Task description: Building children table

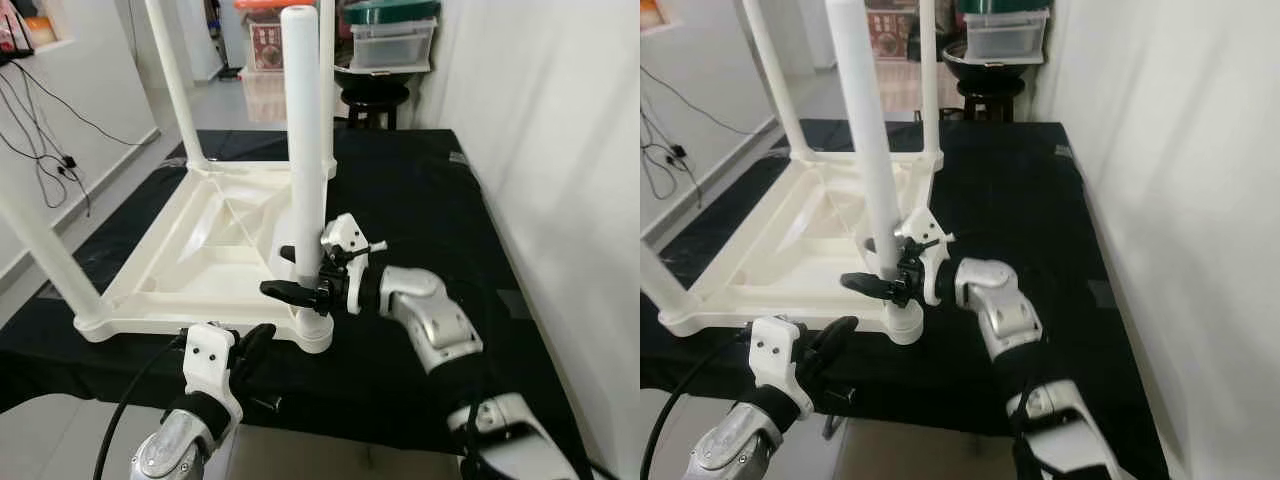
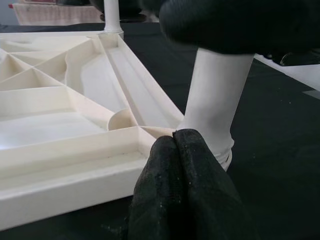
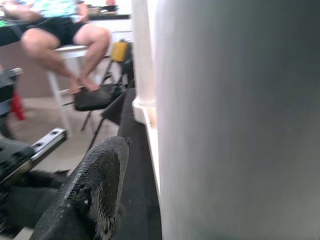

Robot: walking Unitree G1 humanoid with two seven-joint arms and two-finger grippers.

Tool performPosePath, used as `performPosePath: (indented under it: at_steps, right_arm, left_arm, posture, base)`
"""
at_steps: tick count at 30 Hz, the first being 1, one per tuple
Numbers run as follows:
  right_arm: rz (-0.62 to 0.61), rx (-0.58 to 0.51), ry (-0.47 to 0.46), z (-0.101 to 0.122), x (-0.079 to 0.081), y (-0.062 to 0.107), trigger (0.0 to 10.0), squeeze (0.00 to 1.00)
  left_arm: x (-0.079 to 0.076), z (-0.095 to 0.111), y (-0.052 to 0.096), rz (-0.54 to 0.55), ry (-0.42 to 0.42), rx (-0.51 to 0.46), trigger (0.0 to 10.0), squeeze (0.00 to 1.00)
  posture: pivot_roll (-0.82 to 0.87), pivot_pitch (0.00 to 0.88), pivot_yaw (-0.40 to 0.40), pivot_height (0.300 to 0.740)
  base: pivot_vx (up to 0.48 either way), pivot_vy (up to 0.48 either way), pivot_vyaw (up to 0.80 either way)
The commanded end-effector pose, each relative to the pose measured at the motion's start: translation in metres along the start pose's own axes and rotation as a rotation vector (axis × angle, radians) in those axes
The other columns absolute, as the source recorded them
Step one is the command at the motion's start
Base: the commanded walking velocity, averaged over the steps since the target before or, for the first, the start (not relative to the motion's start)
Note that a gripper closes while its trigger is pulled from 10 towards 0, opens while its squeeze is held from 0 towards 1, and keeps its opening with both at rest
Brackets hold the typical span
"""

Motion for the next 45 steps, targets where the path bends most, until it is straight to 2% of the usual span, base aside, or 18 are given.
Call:
performPosePath:
  at_steps: [1, 8, 9, 15, 20, 21, 22, 23, 24, 25, 28, 30, 33, 34, 35, 36, 37, 45]
  right_arm:
    - [0.105, 0.009, -0.021, -0.004, 0.007, -0.007, 10.0, 0.00]
    - [0.158, 0.006, -0.069, -0.002, 0.002, -0.005, 10.0, 0.00]
    - [0.157, 0.008, -0.075, -0.003, 0.000, -0.004, 0.0, 0.00]
    - [0.132, 0.005, -0.075, -0.005, -0.003, -0.002, 0.0, 0.00]
    - [0.038, 0.064, -0.037, -0.020, -0.006, 0.001, 0.0, 0.00]
    - [-0.293, 0.130, -0.102, -0.037, -0.024, -0.004, 0.0, 0.00]
    - [-0.293, 0.130, -0.102, -0.037, -0.024, -0.004, 0.0, 0.00]
    - [-0.562, 0.188, -0.198, -0.054, -0.030, 0.004, 0.0, 0.00]
    - [-0.562, 0.188, -0.198, -0.054, -0.030, 0.004, 0.0, 0.00]
    - [-0.645, 0.212, -0.216, -0.058, -0.007, 0.002, 0.0, 0.00]
    - [-0.536, 0.182, -0.156, -0.048, 0.005, -0.009, 0.0, 0.00]
    - [-0.559, 0.190, -0.148, -0.049, -0.009, -0.005, 0.0, 0.00]
    - [-0.568, 0.194, -0.152, -0.050, -0.014, -0.004, 0.0, 0.00]
    - [-0.582, 0.205, -0.157, -0.052, -0.021, -0.004, 8.5, 0.00]
    - [-0.581, 0.195, -0.164, -0.050, -0.025, -0.005, 10.0, 0.00]
    - [-0.593, 0.184, -0.171, -0.046, -0.026, -0.005, 10.0, 0.00]
    - [-0.558, 0.151, -0.174, -0.038, -0.026, -0.008, 10.0, 1.00]
    - [-0.362, 0.060, -0.137, -0.011, -0.018, -0.014, 10.0, 1.00]
  left_arm:
    - [0.002, -0.008, 0.001, 0.011, 0.015, 0.026, 10.0, 0.00]
    - [0.003, -0.009, 0.000, 0.011, 0.016, 0.030, 10.0, 0.00]
    - [0.003, -0.010, 0.000, 0.011, 0.017, 0.030, 10.0, 0.00]
    - [0.004, -0.010, 0.000, 0.013, 0.017, 0.030, 10.0, 0.00]
    - [0.003, -0.010, 0.000, 0.012, 0.019, 0.030, 10.0, 0.00]
    - [0.004, -0.010, 0.001, 0.013, 0.019, 0.029, 10.0, 0.00]
    - [0.004, -0.010, 0.001, 0.013, 0.019, 0.029, 10.0, 0.00]
    - [0.004, -0.009, 0.001, 0.014, 0.018, 0.027, 10.0, 0.00]
    - [0.004, -0.009, 0.001, 0.014, 0.018, 0.027, 10.0, 0.00]
    - [0.005, -0.009, 0.001, 0.015, 0.014, 0.028, 10.0, 0.00]
    - [0.005, -0.010, 0.001, 0.014, 0.012, 0.030, 10.0, 0.00]
    - [0.004, -0.010, 0.000, 0.005, 0.017, 0.035, 10.0, 0.00]
    - [0.004, -0.010, 0.000, 0.003, 0.019, 0.035, 10.0, 0.00]
    - [0.004, -0.010, 0.000, 0.006, 0.018, 0.033, 10.0, 0.00]
    - [0.004, -0.010, 0.000, 0.010, 0.018, 0.031, 10.0, 0.00]
    - [0.004, -0.011, 0.000, 0.012, 0.017, 0.029, 10.0, 0.00]
    - [0.004, -0.011, 0.000, 0.013, 0.018, 0.029, 10.0, 0.00]
    - [0.002, -0.011, -0.001, 0.005, 0.026, 0.031, 10.0, 0.00]
  posture:
    - [0.01, 0.000, 0.009, 0.740]
    - [0.02, 0.000, 0.003, 0.740]
    - [0.02, 0.000, 0.001, 0.740]
    - [0.02, 0.000, 0.002, 0.740]
    - [0.01, 0.000, -0.002, 0.740]
    - [0.01, 0.000, -0.019, 0.740]
    - [0.01, 0.000, -0.019, 0.740]
    - [0.01, 0.001, -0.014, 0.740]
    - [0.01, 0.001, -0.014, 0.740]
    - [-0.01, 0.000, 0.009, 0.740]
    - [-0.01, 0.000, 0.010, 0.740]
    - [0.00, 0.000, 0.005, 0.740]
    - [0.00, 0.000, -0.001, 0.740]
    - [0.00, 0.000, -0.003, 0.740]
    - [0.00, 0.000, -0.001, 0.740]
    - [0.00, 0.000, -0.001, 0.740]
    - [0.00, 0.000, -0.001, 0.740]
    - [0.00, 0.000, 0.004, 0.740]
  base:
    - [0.000, 0.000, 0.00]
    - [0.000, 0.000, 0.00]
    - [0.000, 0.000, 0.00]
    - [0.000, 0.000, 0.00]
    - [0.000, 0.000, 0.00]
    - [0.000, 0.000, 0.00]
    - [0.000, 0.000, 0.00]
    - [0.000, 0.000, 0.00]
    - [0.000, 0.000, 0.00]
    - [0.000, 0.000, 0.00]
    - [0.000, 0.000, 0.00]
    - [0.000, 0.000, 0.00]
    - [0.000, 0.000, 0.00]
    - [0.000, 0.000, 0.00]
    - [0.000, 0.000, 0.00]
    - [0.000, 0.000, 0.00]
    - [0.000, 0.000, 0.00]
    - [0.000, 0.000, 0.00]
Point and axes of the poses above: a point about 5 cm out from each wrist's last joint towards the gripper, its own y axis pointing back from the gripper into the wrist, its own z axis along the axis of the wrist's last joint, x = y × z, the point moved 6 cm from there along -y, pointing out of the wrist towards the gripper, and after that the axes turned 7 degrees about y, right-handed, at the moved point
